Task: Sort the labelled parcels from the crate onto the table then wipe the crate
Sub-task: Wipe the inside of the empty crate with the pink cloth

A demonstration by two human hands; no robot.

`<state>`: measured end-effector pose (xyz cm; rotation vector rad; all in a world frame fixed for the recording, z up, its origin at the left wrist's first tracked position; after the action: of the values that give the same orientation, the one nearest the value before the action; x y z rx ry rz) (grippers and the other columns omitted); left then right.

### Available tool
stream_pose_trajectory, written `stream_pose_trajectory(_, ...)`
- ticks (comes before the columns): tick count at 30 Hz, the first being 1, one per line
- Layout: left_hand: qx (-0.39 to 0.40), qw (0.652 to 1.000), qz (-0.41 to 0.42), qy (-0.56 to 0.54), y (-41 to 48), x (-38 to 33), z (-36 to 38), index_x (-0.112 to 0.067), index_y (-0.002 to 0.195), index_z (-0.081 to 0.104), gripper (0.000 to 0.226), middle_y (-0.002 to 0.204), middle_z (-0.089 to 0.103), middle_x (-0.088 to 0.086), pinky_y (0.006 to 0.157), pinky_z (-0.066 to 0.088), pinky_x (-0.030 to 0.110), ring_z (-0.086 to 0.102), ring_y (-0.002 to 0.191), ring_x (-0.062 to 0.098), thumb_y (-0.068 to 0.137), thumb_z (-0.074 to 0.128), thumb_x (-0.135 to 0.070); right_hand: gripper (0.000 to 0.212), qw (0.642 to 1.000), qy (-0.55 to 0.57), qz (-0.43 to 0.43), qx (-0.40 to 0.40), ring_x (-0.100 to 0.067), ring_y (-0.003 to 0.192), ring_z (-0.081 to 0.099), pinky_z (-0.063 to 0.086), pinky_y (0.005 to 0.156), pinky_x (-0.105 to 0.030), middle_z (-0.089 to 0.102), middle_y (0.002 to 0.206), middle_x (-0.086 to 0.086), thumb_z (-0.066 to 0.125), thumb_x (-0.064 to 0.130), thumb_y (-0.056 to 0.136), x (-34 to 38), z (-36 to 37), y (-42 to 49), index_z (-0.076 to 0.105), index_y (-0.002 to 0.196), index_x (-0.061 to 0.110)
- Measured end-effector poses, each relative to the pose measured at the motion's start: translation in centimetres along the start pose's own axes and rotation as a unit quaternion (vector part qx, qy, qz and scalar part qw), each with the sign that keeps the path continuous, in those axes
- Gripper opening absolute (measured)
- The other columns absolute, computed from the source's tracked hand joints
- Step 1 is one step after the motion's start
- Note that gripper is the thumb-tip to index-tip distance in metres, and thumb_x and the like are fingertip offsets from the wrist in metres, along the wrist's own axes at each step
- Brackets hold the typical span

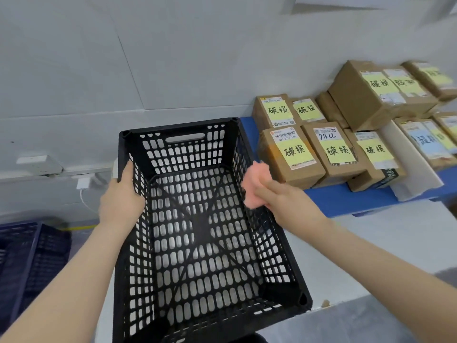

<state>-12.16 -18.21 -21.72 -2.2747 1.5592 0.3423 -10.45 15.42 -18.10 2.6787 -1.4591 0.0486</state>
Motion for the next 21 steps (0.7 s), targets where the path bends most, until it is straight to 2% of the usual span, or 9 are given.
stream_pose_trajectory(3, -0.001, 1.0, -0.004, 0.001, 0.1, 0.2, 0.0, -0.03, 0.153, 0.014, 0.086, 0.122, 0.05, 0.028, 0.092, 0.04, 0.053, 0.048, 0.112, 0.048, 0.081, 0.049, 0.0, 0.065, 0.997, 0.014, -0.013, 0.071, -0.014, 0.057, 0.041, 0.044, 0.047, -0.032, 0.051, 0.124, 0.003, 0.072, -0.007, 0.064, 2.0, -0.5, -6.6, 0.055, 0.119, 0.022)
stream_pose_trajectory(5, -0.001, 1.0, -0.004, 0.003, -0.1, 0.1, 0.0, -0.031, 0.153, 0.014, 0.085, 0.124, 0.049, 0.029, 0.092, 0.04, 0.054, 0.048, 0.112, 0.049, 0.082, 0.049, -0.001, 0.056, 0.993, 0.035, -0.036, 0.11, -0.015, 0.062, 0.051, 0.048, 0.05, -0.031, 0.051, 0.125, 0.007, 0.077, 0.002, 0.065, 2.8, -1.1, -10.7, 0.057, 0.111, 0.027)
stream_pose_trajectory(8, -0.002, 1.0, -0.003, -0.001, -0.2, -0.1, -0.1, -0.032, 0.153, 0.014, 0.085, 0.124, 0.048, 0.03, 0.092, 0.042, 0.054, 0.05, 0.109, 0.051, 0.081, 0.049, -0.001, 0.048, 0.988, 0.075, -0.059, 0.121, -0.015, 0.072, 0.06, 0.052, 0.054, -0.026, 0.051, 0.119, 0.009, 0.083, 0.01, 0.065, 3.2, -2.2, -14.1, 0.063, 0.104, 0.029)
stream_pose_trajectory(10, -0.002, 1.0, 0.003, -0.001, -0.2, -0.2, -0.2, -0.03, 0.153, 0.015, 0.085, 0.122, 0.049, 0.03, 0.092, 0.043, 0.054, 0.05, 0.107, 0.051, 0.082, 0.049, 0.0, 0.052, 0.989, 0.088, -0.057, 0.105, -0.015, 0.07, 0.061, 0.052, 0.053, -0.026, 0.049, 0.111, 0.01, 0.085, 0.009, 0.063, 3.5, -2.3, -13.7, 0.062, 0.105, 0.029)
stream_pose_trajectory(12, -0.002, 1.0, 0.012, -0.003, -0.1, -0.3, -0.3, -0.027, 0.153, 0.016, 0.084, 0.122, 0.051, 0.03, 0.094, 0.043, 0.053, 0.051, 0.108, 0.049, 0.082, 0.049, 0.001, 0.061, 0.992, 0.093, -0.036, 0.074, -0.017, 0.063, 0.059, 0.051, 0.049, -0.025, 0.045, 0.105, 0.008, 0.084, 0.003, 0.062, 3.3, -2.0, -11.2, 0.059, 0.112, 0.027)
stream_pose_trajectory(14, 0.0, 1.0, 0.012, -0.005, -0.2, -0.4, -0.4, -0.026, 0.154, 0.017, 0.083, 0.124, 0.049, 0.03, 0.095, 0.042, 0.052, 0.052, 0.106, 0.049, 0.082, 0.049, 0.002, 0.065, 0.996, 0.076, 0.002, 0.047, -0.019, 0.061, 0.06, 0.053, 0.052, -0.027, 0.049, 0.109, 0.004, 0.08, -0.003, 0.065, 2.3, -1.7, -6.9, 0.059, 0.121, 0.025)
stream_pose_trajectory(17, -0.002, 1.0, 0.013, -0.004, -0.3, -0.5, -0.6, -0.025, 0.154, 0.018, 0.082, 0.128, 0.047, 0.029, 0.095, 0.042, 0.051, 0.052, 0.106, 0.049, 0.082, 0.048, 0.003, 0.055, 0.996, 0.043, 0.056, 0.06, -0.024, 0.071, 0.062, 0.059, 0.071, -0.04, 0.057, 0.122, -0.009, 0.063, -0.005, 0.082, 0.2, -1.0, 0.6, 0.056, 0.131, 0.018)
stream_pose_trajectory(19, -0.006, 1.0, 0.016, -0.003, -0.4, -0.5, -0.5, -0.025, 0.154, 0.018, 0.082, 0.129, 0.047, 0.028, 0.094, 0.042, 0.05, 0.052, 0.106, 0.049, 0.083, 0.048, 0.003, 0.05, 0.996, 0.006, 0.057, 0.073, -0.022, 0.077, 0.059, 0.056, 0.079, -0.038, 0.055, 0.125, -0.009, 0.055, -0.005, 0.087, -1.0, -0.9, 5.4, 0.053, 0.133, 0.014)
stream_pose_trajectory(21, -0.008, 1.0, 0.015, -0.007, -0.4, -0.5, -0.6, -0.024, 0.153, 0.019, 0.081, 0.13, 0.047, 0.027, 0.092, 0.042, 0.05, 0.053, 0.104, 0.048, 0.083, 0.047, 0.004, 0.046, 0.992, -0.015, 0.074, 0.097, -0.025, 0.096, 0.062, 0.052, 0.087, -0.038, 0.054, 0.126, -0.006, 0.056, 0.0, 0.089, -2.0, -1.0, 10.4, 0.052, 0.133, 0.012)
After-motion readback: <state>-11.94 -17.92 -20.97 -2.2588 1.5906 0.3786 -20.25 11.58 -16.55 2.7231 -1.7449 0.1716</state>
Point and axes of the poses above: each hand's wrist, its own y-axis towards the middle knuckle, its own z-axis out of the palm, x = y × z, the point moved 6 cm from there along y, towards the middle knuckle
